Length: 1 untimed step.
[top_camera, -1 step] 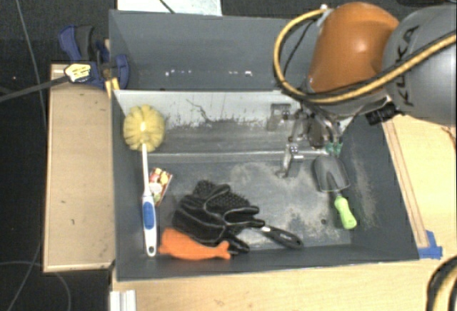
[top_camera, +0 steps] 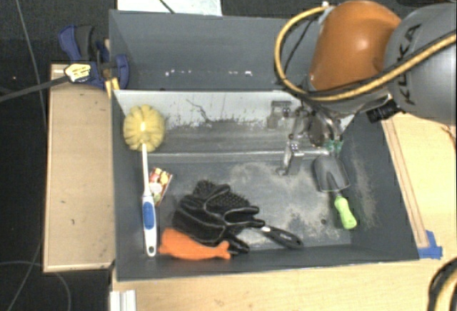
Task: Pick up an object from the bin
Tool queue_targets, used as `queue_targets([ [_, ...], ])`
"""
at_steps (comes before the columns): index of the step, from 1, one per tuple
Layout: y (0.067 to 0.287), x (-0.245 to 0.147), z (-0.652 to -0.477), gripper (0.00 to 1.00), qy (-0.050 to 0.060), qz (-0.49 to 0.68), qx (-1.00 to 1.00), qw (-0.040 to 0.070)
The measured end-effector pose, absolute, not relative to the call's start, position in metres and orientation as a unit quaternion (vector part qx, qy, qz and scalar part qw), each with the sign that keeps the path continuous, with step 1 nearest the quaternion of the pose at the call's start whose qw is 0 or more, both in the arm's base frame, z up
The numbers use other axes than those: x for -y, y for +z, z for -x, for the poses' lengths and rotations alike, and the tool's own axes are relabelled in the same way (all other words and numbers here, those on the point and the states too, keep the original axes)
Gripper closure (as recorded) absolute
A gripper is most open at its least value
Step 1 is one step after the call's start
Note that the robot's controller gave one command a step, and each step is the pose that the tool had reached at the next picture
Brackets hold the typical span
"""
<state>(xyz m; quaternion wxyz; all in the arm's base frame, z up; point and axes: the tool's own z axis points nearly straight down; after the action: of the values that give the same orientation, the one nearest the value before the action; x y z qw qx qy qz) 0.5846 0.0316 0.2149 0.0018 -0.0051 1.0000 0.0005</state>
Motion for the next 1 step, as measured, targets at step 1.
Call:
queue_targets([
  [1,0.0684,-0.1103,-0.5297,0.0,0.0,0.074,-0.997,-0.004],
])
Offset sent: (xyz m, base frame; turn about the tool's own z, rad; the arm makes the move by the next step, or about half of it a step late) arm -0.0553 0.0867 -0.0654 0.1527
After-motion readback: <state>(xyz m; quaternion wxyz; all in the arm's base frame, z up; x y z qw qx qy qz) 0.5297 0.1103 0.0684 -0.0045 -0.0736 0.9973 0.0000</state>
